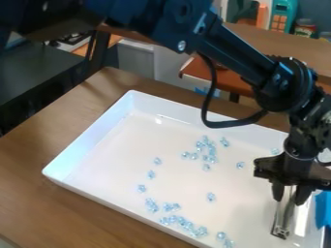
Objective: Sweep into pile
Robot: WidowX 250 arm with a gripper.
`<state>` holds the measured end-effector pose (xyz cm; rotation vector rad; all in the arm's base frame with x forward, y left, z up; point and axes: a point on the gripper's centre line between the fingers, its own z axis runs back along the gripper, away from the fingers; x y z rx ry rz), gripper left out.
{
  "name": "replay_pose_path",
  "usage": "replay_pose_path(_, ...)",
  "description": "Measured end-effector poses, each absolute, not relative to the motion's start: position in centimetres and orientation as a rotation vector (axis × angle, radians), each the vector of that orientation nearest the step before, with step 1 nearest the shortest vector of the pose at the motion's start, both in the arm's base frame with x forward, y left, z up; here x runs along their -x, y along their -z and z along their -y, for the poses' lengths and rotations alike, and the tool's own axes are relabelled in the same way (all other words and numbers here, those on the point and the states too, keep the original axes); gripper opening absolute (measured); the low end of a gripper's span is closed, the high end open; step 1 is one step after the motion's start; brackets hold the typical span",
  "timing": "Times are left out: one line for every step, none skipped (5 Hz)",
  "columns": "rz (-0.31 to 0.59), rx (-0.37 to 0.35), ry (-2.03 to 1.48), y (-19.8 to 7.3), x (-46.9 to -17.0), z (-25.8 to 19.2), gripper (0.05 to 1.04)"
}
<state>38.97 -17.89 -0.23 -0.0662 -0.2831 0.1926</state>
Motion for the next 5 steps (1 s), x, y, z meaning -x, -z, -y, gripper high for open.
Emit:
replay_pose_path(0.284,0.076,-0.2,0.3,-38.9,17.2,0.335)
replay_pose_path(0.276,0.065,-0.197,0.5,-38.5,15.1,0.334)
replay_pose_path(0.28,0.061,-0.19,0.5,-38.0,11.8,0.334)
replay_pose_path(0.295,0.052,-0.192,0.4,-37.3,8.6,0.334)
replay_pose_path(0.307,0.048,-0.194,0.4,-36.8,6.0,0.334)
